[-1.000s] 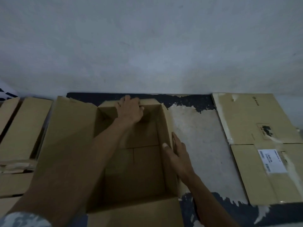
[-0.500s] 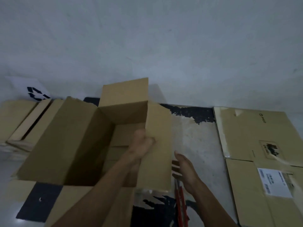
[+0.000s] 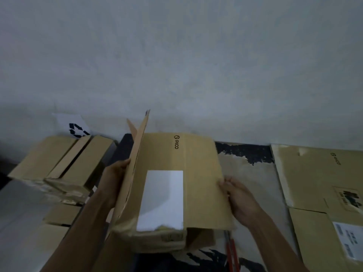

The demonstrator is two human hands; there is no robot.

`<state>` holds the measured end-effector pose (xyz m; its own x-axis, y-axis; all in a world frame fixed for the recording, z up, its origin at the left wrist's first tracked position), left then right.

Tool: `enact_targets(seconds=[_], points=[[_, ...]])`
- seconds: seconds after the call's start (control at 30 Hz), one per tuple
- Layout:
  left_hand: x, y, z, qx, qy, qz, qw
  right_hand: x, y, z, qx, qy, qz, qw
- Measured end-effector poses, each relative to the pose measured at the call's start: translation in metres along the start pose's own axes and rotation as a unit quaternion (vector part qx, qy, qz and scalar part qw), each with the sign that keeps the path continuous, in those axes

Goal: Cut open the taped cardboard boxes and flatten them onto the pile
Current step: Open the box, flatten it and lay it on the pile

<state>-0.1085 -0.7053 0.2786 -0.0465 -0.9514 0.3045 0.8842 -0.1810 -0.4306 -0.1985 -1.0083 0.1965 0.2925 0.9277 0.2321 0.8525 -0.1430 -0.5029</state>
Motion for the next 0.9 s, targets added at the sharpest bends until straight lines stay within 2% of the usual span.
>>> enact_targets(seconds=[0.13, 0.23, 0.3, 0.4, 0.53, 0.6, 0.7, 0.8, 0.83, 0.9], points=[[-0.004, 0.004, -0.013, 0.007, -0.032, -0.036, 0.999, 0.029, -0.032, -0.065, -0.123, -0.021, -0.002, 0.992], [-0.018, 0.013, -0.015, 0.021, -0.036, -0.002, 0.999, 0.09, -0.053, -0.082, -0.223, -0.146, -0.007, 0.964], [-0.02, 0.016, -0.017, 0.012, -0.038, -0.015, 0.999, 0.124, -0.05, -0.07, -0.24, -0.241, 0.016, 0.94], [-0.023, 0.018, -0.016, 0.029, -0.03, -0.026, 0.999, 0.152, -0.039, -0.056, -0.191, -0.331, 0.068, 0.922], [-0.02, 0.021, -0.019, -0.008, -0.012, -0.022, 1.0, 0.171, -0.036, -0.053, -0.157, -0.485, 0.094, 0.855], [-0.024, 0.026, -0.018, -0.013, 0.002, -0.007, 1.0, 0.178, -0.033, -0.05, -0.156, -0.503, 0.115, 0.842], [-0.03, 0.029, -0.015, -0.014, 0.003, -0.003, 1.0, 0.177, -0.02, -0.052, -0.148, -0.437, 0.116, 0.879], [-0.03, 0.027, -0.014, -0.018, -0.002, 0.002, 1.0, 0.16, -0.014, -0.052, -0.107, -0.346, 0.056, 0.93], [-0.029, 0.025, -0.015, -0.018, -0.007, 0.003, 1.0, 0.157, -0.018, -0.051, -0.077, -0.352, 0.041, 0.932], [-0.029, 0.023, -0.017, -0.017, -0.013, 0.0, 1.0, 0.15, -0.024, -0.05, -0.019, -0.427, 0.054, 0.903]])
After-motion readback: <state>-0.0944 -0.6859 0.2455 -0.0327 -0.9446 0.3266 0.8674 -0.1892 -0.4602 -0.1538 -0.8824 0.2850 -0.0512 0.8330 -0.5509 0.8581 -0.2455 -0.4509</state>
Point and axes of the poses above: each hand's wrist, its own y-axis towards the middle knuckle, its own x-axis out of the palm, z = x × y, the point moved 5 cm from there along y, towards the middle knuckle, and after that the axes turned 4 degrees about -y, right-handed, at the moved point
